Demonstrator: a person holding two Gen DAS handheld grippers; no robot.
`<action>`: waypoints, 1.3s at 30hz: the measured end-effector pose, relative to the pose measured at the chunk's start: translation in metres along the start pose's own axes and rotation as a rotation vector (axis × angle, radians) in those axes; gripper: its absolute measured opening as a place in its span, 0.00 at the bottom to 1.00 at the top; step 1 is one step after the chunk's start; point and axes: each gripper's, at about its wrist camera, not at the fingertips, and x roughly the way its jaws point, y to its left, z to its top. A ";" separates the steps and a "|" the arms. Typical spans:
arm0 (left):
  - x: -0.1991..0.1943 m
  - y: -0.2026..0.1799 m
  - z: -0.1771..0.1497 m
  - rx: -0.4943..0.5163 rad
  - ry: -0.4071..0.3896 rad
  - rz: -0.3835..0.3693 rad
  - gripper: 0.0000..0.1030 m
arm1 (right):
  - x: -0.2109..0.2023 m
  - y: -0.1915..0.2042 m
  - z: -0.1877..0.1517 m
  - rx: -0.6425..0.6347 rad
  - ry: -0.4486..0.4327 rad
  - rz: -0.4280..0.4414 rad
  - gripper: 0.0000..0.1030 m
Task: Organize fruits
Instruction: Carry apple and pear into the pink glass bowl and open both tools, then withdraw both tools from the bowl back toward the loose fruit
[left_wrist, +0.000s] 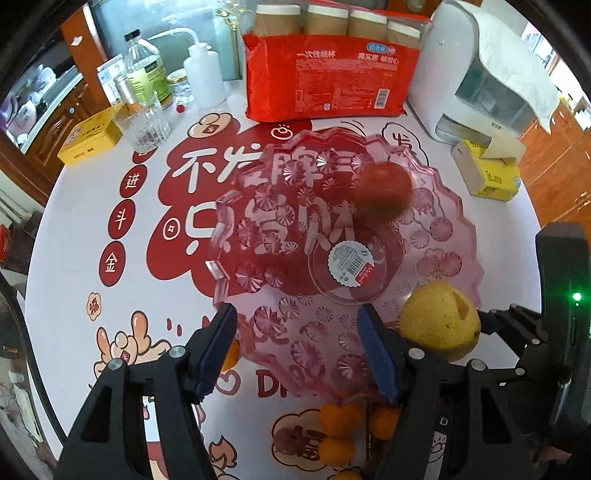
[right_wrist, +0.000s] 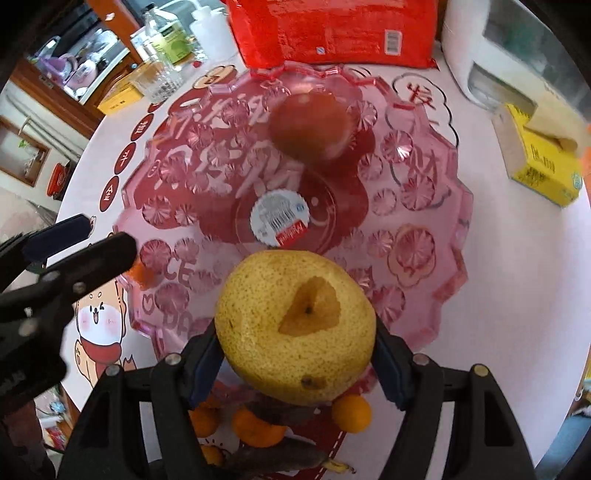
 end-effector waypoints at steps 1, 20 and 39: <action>-0.003 0.002 -0.001 -0.009 -0.005 -0.002 0.67 | -0.002 0.000 -0.001 0.007 -0.007 0.010 0.71; -0.067 0.023 -0.050 -0.131 -0.075 -0.017 0.74 | -0.081 -0.003 -0.027 0.081 -0.223 0.072 0.78; -0.108 0.034 -0.197 -0.212 -0.049 0.058 0.76 | -0.122 0.000 -0.153 0.149 -0.336 0.104 0.78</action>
